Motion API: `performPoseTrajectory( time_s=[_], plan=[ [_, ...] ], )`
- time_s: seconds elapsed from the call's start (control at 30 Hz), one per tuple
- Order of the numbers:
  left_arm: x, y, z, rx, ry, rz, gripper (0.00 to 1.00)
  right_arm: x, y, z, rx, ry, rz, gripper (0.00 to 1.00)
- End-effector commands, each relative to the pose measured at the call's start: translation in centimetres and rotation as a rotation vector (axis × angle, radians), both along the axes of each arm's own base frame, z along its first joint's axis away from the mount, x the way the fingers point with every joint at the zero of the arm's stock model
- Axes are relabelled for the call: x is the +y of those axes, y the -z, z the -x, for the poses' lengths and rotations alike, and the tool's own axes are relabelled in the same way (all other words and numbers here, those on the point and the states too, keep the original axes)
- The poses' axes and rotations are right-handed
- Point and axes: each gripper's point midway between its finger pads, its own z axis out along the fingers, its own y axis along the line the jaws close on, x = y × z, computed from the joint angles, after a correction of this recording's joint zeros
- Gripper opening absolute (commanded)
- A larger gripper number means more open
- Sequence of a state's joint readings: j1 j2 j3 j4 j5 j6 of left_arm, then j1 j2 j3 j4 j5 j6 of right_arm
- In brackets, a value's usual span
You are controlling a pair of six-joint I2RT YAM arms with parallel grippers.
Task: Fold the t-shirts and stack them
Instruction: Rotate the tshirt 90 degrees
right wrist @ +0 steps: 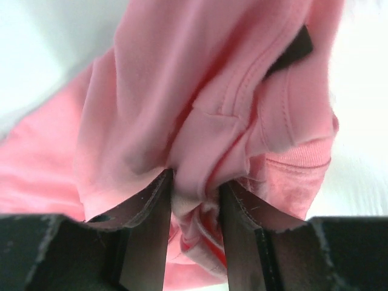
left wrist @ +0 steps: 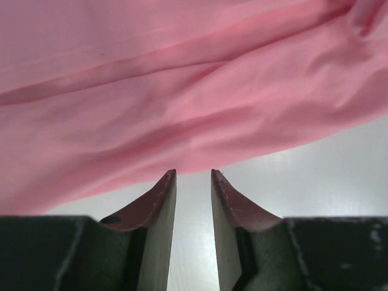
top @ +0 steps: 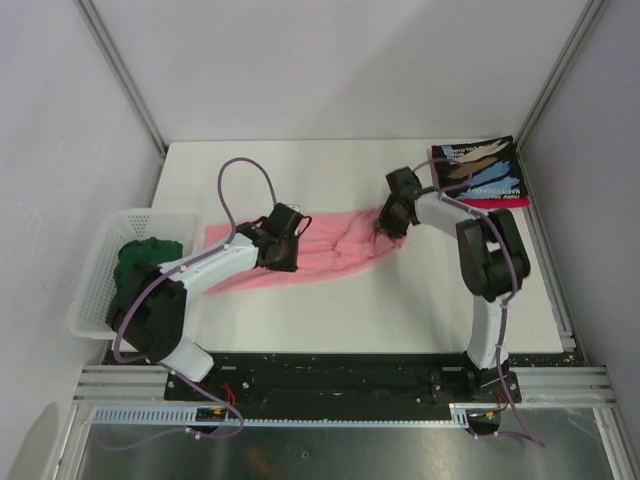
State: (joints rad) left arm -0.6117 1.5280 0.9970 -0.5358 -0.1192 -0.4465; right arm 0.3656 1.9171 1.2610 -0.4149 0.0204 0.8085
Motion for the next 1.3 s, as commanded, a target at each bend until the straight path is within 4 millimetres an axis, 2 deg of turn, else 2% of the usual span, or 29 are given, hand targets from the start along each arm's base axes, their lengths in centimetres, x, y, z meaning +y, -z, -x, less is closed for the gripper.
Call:
performPoseTrajectory(
  time_s=[0.0,0.2,0.3,0.43,0.57,0.67,0.73,0.83,0.97,1.07,1.27],
  plan=[
    [4.2,-0.4,-2.3,-0.049,-0.056,-0.194,0.34,0.1,0.9,-4.6,-0.014,-0.154,0.119,0.4],
    [6.9,-0.1,-3.2,-0.031,-0.046,-0.369,0.34,-1.7,1.5,-12.1,-0.048,-0.27,0.375,0.44],
    [7.5,0.4,-3.1,-0.011,-0.028,-0.411,0.34,-2.1,0.2,-16.0,-0.122,-0.3,0.429,0.52],
    [8.2,0.9,-3.1,0.003,-0.013,-0.457,0.35,-1.1,-2.3,-18.5,-0.211,-0.346,0.416,0.64],
    [8.1,2.3,-2.9,0.052,0.013,-0.474,0.34,-0.1,-5.7,-18.6,-0.283,-0.351,0.358,0.7],
    [7.5,3.6,-2.5,0.099,0.04,-0.456,0.34,-0.8,-7.4,-17.7,-0.291,-0.308,0.33,0.72],
    [7.2,4.8,-2.0,0.142,0.061,-0.448,0.32,-1.8,-7.8,-17.0,-0.275,-0.263,0.295,0.71],
    [6.4,6.1,-0.9,0.197,0.099,-0.421,0.31,-2.9,-7.8,-16.0,-0.253,-0.212,0.238,0.7],
    [4.5,6.8,0.3,0.233,0.152,-0.375,0.3,-4.1,-7.2,-15.4,-0.238,-0.164,0.171,0.69],
    [2.1,6.9,1.3,0.259,0.193,-0.306,0.3,-4.8,-6.6,-15.3,-0.224,-0.135,0.143,0.66],
    [-3.5,5.9,3.6,0.291,0.265,-0.153,0.29,-6.7,-5.0,-15.5,-0.183,-0.063,0.14,0.5]
  ],
)
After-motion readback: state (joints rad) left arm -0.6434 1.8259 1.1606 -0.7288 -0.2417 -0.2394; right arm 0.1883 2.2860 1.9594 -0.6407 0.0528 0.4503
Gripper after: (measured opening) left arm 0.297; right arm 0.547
